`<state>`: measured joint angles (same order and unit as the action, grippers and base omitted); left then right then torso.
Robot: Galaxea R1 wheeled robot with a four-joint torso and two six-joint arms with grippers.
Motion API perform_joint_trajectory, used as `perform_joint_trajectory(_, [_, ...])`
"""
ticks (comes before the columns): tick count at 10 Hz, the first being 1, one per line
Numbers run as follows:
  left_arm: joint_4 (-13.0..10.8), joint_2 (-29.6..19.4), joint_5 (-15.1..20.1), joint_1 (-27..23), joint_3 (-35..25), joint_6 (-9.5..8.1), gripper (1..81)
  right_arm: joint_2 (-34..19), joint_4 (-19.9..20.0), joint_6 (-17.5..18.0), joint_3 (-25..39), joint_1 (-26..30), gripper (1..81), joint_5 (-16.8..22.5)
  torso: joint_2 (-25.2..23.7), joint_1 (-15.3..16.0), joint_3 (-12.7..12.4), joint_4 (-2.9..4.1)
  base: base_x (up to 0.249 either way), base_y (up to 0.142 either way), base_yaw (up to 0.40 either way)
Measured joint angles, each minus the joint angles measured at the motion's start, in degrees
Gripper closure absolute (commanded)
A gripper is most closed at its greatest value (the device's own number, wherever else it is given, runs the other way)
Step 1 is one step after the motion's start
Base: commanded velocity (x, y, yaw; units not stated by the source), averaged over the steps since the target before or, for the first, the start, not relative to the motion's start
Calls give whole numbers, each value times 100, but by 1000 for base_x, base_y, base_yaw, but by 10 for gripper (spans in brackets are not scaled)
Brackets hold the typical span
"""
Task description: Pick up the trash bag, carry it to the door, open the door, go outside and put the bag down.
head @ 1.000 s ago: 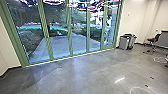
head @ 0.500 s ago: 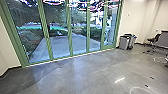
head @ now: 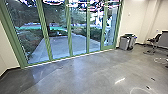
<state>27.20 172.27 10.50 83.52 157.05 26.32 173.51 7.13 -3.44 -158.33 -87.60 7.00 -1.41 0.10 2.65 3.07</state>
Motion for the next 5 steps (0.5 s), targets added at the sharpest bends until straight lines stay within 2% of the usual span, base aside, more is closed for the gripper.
perform_joint_trajectory(5, [-2,12,-2,33,0,2,811,12,-2,2,-2,-16,10,-13,-2,-2,-2,0,141,0,0])
